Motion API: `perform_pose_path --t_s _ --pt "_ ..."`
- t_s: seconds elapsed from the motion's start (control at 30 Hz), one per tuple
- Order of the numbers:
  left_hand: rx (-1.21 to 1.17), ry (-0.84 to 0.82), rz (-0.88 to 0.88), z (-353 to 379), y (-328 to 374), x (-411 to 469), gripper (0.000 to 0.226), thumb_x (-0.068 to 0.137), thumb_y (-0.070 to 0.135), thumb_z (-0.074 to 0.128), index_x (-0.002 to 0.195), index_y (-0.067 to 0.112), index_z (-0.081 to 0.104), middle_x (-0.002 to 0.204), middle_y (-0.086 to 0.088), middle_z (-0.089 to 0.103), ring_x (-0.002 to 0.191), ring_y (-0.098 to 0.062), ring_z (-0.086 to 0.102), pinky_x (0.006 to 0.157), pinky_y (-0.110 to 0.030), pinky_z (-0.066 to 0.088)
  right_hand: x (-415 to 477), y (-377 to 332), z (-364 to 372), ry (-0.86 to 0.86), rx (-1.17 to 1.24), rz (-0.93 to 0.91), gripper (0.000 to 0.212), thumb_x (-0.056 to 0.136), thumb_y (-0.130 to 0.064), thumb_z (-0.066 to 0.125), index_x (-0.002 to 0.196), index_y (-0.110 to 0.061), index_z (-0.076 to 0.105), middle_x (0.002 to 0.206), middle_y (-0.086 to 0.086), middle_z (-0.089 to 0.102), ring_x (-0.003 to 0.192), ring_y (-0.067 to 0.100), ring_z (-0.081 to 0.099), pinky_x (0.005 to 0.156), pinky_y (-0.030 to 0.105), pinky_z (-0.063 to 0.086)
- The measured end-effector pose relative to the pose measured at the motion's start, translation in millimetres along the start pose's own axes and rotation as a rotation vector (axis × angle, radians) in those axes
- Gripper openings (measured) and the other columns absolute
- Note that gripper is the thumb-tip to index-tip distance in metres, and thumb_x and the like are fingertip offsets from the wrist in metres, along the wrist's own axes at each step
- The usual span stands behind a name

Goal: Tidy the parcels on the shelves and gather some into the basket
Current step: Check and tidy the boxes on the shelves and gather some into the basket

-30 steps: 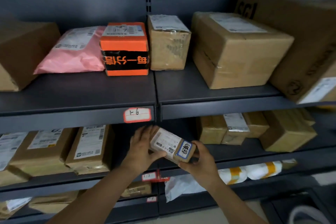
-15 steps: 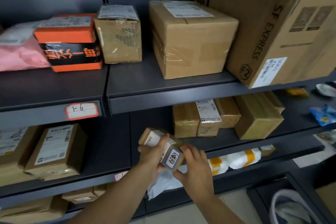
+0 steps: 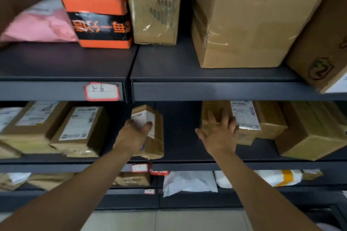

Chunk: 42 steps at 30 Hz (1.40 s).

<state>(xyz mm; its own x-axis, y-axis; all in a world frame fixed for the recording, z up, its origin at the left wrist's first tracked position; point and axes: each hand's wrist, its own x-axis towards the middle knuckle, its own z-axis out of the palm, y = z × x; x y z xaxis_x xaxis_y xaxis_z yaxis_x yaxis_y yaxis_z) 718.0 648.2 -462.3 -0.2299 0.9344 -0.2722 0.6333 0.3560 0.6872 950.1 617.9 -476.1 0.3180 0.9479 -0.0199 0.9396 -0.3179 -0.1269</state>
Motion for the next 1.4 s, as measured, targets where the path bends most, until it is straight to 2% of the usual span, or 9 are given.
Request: perform_pose_path --t_s 0.23,0.4,0.57,0.7,0.83,0.93,1.1,1.23,1.4 --pt "0.030 0.012 0.002 -21 -18 -7 0.067 0.084 0.047 0.063 0.135 0.011 0.039 0.125 -0.009 0.057 0.111 -0.029 0.057 0.082 -0.031 0.043 -15 -34 3 0.197 0.187 0.053 0.054 0.080 -0.044 0.067 0.123 -0.018 0.048 0.128 0.016 0.038 0.119 0.045 0.036 0.097 0.051 0.038" --pt "-0.035 0.055 -0.034 -39 -20 -10 0.069 0.083 0.042 0.067 0.135 0.010 0.035 0.124 -0.011 0.056 0.110 -0.032 0.056 0.081 -0.035 0.045 -41 -43 9 0.094 0.616 -0.079 0.076 0.068 -0.033 0.080 0.132 -0.023 0.041 0.130 0.005 0.031 0.119 0.025 0.036 0.091 0.031 0.042" --pt "-0.052 0.099 -0.043 -54 -22 -11 0.070 0.079 0.047 0.067 0.132 0.012 0.038 0.122 -0.010 0.059 0.108 -0.031 0.058 0.084 -0.036 0.049 -46 -51 7 -0.100 1.041 0.092 0.092 0.064 -0.033 0.085 0.140 -0.027 0.032 0.129 -0.004 0.033 0.107 0.012 0.042 0.089 0.025 0.042" --pt "-0.091 0.106 -0.024 -68 -24 -15 0.069 0.079 0.048 0.068 0.132 0.014 0.039 0.124 -0.009 0.057 0.111 -0.030 0.057 0.090 -0.039 0.048 -45 -53 11 -0.080 0.938 0.092 0.093 0.061 -0.039 0.085 0.139 -0.026 0.037 0.132 0.001 0.046 0.118 0.021 0.048 0.095 0.035 0.048" --pt "-0.091 0.110 0.001 -80 -26 -18 0.072 0.082 0.045 0.067 0.136 0.011 0.033 0.131 -0.011 0.052 0.119 -0.033 0.052 0.094 -0.042 0.045 -56 -66 8 0.176 0.410 -0.217 0.103 0.054 -0.026 0.090 0.141 -0.020 0.036 0.139 0.008 0.040 0.127 0.029 0.037 0.096 0.046 0.049" --pt "-0.110 0.080 0.006 -87 -30 -18 0.071 0.082 0.042 0.068 0.135 0.010 0.034 0.129 -0.012 0.053 0.118 -0.033 0.052 0.094 -0.042 0.045 -67 -73 10 0.115 0.156 -0.386 0.120 0.047 -0.026 0.093 0.145 -0.024 0.024 0.143 0.011 0.037 0.126 0.031 0.044 0.093 0.042 0.052" --pt "-0.129 0.077 0.000 -90 -35 -18 0.072 0.082 0.041 0.068 0.136 0.009 0.033 0.130 -0.014 0.052 0.119 -0.033 0.051 0.094 -0.041 0.044 -83 -77 15 -0.170 0.190 -0.558 0.086 0.093 -0.026 0.058 0.151 -0.031 -0.006 0.159 -0.009 -0.005 0.145 0.017 0.014 0.113 0.032 0.033" --pt "-0.148 0.087 -0.011 -90 -38 -20 0.072 0.083 0.040 0.068 0.138 0.010 0.033 0.132 -0.012 0.051 0.122 -0.033 0.050 0.096 -0.041 0.043 -82 -78 11 -0.052 0.436 -0.349 0.085 0.086 -0.036 0.065 0.151 -0.027 0.012 0.157 -0.007 0.010 0.144 0.013 0.016 0.116 0.034 0.029" --pt "-0.133 0.076 -0.006 -89 -43 -21 0.072 0.082 0.042 0.068 0.136 0.010 0.033 0.131 -0.012 0.052 0.121 -0.033 0.050 0.096 -0.042 0.044 -66 -74 14 -0.142 0.509 0.005 0.127 0.059 -0.062 0.078 0.151 -0.022 -0.001 0.158 0.002 0.006 0.145 0.025 0.007 0.115 0.049 0.025"
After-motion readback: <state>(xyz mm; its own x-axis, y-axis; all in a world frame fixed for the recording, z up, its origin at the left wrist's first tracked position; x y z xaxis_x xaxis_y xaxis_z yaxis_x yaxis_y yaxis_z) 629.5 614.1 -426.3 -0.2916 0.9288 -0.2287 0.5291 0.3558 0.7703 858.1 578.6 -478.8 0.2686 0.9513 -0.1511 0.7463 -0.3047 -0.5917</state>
